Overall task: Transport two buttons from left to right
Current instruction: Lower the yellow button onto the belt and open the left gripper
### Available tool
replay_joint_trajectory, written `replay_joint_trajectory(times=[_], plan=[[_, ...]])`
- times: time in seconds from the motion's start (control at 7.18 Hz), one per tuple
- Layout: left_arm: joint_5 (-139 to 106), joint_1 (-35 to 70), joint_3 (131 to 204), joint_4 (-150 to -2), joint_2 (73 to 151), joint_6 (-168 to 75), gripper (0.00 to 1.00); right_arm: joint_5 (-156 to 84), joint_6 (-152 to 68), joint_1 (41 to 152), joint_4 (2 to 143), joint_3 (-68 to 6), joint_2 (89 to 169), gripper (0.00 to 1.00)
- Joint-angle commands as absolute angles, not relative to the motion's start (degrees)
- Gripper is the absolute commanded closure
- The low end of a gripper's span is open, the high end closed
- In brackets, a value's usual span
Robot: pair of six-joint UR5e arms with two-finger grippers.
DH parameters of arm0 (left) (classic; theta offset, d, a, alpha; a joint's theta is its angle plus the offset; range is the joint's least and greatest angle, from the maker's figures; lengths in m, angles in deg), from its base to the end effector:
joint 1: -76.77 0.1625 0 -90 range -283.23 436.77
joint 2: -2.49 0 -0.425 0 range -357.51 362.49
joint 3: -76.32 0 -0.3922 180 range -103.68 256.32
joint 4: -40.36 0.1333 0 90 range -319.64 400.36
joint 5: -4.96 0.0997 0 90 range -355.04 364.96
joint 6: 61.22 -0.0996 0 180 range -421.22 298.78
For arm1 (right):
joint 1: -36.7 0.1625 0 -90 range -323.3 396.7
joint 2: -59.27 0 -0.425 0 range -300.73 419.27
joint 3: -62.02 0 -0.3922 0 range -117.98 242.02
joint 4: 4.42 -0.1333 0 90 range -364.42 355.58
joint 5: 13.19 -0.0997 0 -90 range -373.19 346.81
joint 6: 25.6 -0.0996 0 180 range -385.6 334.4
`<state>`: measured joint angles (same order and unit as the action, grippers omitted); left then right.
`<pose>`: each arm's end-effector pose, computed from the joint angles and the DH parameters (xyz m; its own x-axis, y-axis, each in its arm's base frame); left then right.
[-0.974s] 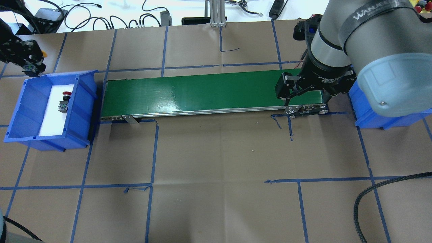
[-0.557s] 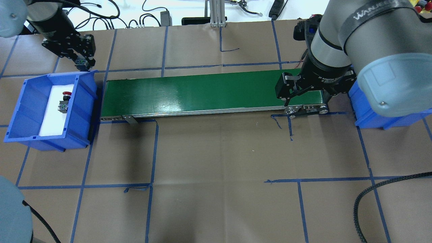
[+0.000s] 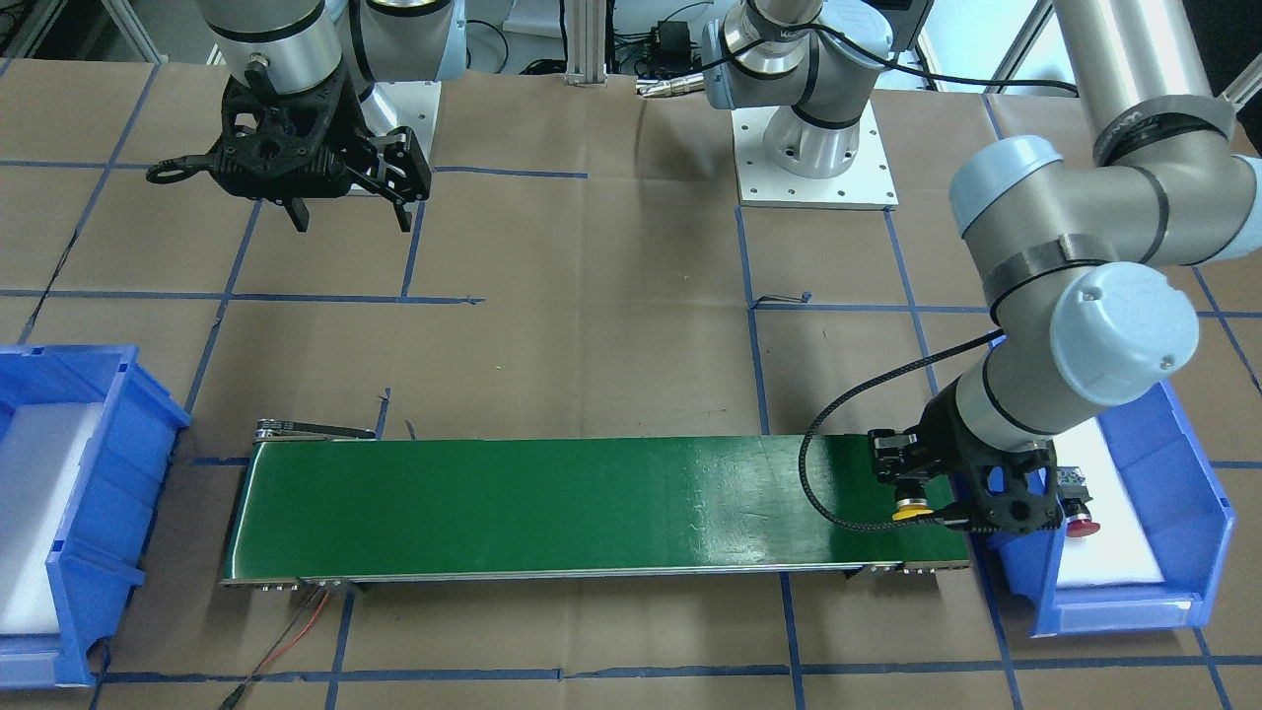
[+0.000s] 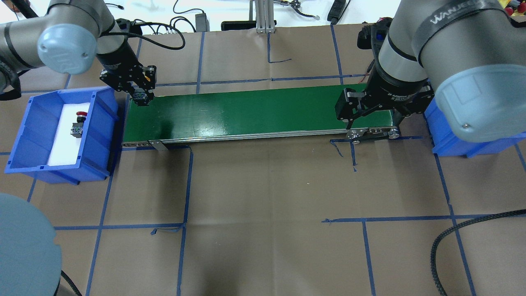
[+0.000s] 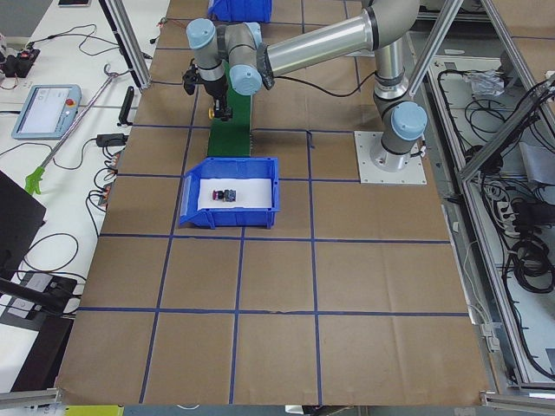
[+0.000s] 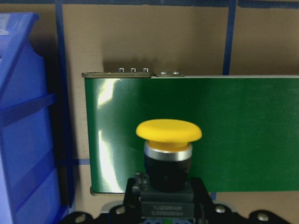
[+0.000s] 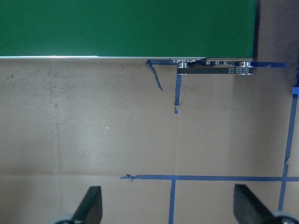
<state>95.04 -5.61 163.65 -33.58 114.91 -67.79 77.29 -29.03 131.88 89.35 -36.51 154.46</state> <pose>-0.0492 -0.6364 0.3170 -0.9998 -0.0185 0.0060 -0.0181 0.9978 0.0641 0.1729 -0.4397 0.4641 -0.9995 -0.0305 0.0079 -0.0305 0.9995 -0.0080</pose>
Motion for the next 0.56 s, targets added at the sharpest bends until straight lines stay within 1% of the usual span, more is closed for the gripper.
replay_joint_trajectory(times=[0.0, 0.14, 0.28, 0.42], plan=[[95.23, -6.03, 171.30, -22.71, 114.82, -67.37, 0.99, 77.25, -29.03, 131.88, 89.36, -36.51, 154.46, 0.00], [95.23, -5.85, 173.34, -20.22, 114.91, -67.37, 0.99, 77.25, -29.03, 131.88, 89.36, -36.51, 154.46, 0.00], [95.23, -5.85, 173.88, -19.85, 115.34, -67.28, 0.99, 77.25, -29.03, 131.88, 89.36, -36.51, 154.46, 0.00], [95.31, -5.85, 173.88, -19.84, 115.52, -67.19, 0.96, 77.34, -29.03, 131.88, 89.28, -36.51, 154.46, 0.00]])
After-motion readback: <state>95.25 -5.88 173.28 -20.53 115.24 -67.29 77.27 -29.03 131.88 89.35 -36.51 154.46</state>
